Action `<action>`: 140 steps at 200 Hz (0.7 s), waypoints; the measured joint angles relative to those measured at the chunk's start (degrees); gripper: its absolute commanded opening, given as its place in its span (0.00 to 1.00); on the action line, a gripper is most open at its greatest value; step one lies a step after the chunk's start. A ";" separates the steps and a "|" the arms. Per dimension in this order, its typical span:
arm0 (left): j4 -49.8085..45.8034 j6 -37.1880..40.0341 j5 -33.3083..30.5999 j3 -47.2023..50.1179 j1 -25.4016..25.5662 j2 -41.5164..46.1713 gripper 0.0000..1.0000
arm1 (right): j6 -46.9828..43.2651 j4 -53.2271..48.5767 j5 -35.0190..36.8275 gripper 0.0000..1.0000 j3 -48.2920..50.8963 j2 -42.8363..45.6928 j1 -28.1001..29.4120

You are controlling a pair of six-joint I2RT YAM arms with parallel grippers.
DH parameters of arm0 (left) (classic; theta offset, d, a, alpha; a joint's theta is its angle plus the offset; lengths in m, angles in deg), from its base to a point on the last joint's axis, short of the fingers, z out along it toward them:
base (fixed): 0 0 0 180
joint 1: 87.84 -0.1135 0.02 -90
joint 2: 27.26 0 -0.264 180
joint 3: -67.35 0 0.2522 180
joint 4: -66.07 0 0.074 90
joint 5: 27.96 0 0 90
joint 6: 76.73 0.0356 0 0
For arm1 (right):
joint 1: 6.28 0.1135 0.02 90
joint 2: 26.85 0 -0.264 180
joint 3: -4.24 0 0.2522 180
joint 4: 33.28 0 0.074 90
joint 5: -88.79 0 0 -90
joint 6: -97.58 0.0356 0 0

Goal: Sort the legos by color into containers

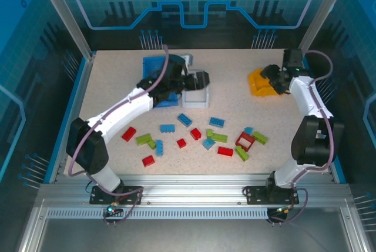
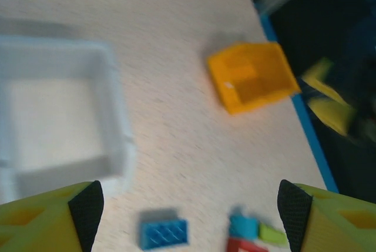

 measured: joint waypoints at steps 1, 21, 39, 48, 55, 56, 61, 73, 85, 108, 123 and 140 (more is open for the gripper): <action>0.55 0.00 0.11 0.42 0.44 0.20 0.82 | 0.24 0.17 -0.22 0.69 0.11 -0.26 -0.35; 6.73 0.98 1.03 5.70 5.92 1.44 0.83 | 2.58 1.86 -2.64 0.70 0.44 -3.96 -3.34; 11.04 1.40 1.25 9.20 8.79 1.60 0.83 | 4.04 2.99 -4.20 0.70 0.26 -7.54 -4.52; 12.31 1.53 1.22 10.32 9.77 1.60 0.83 | 4.61 3.06 -4.63 0.70 -0.28 -9.38 -4.85; 13.16 1.62 1.22 10.91 10.38 1.60 0.85 | 4.87 2.97 -4.87 0.69 -1.05 -10.84 -4.98; 13.29 1.64 1.22 10.95 10.43 1.60 0.85 | 4.90 2.95 -4.90 0.69 -1.16 -11.04 -4.98; 13.75 1.70 1.22 11.19 10.78 1.60 0.85 | 5.07 2.97 -5.18 0.67 -1.86 -12.13 -5.09; 14.99 1.75 1.18 11.52 11.37 1.64 0.85 | 5.68 2.69 -5.49 0.64 -3.85 -14.73 -5.11; 15.67 2.10 1.18 11.80 11.52 1.95 0.85 | 6.10 2.56 -5.46 0.60 -5.14 -16.65 -5.11; 15.89 2.84 1.05 12.68 11.50 3.58 0.85 | 5.53 1.51 -5.20 0.46 -6.78 -18.75 -5.14; 15.85 3.21 0.74 12.90 11.52 4.74 0.85 | 4.44 -0.15 -4.57 0.32 -8.87 -20.00 -5.11; 15.37 3.89 -0.15 13.05 11.52 6.08 0.85 | 2.51 -2.05 -3.23 0.20 -11.91 -21.11 -4.98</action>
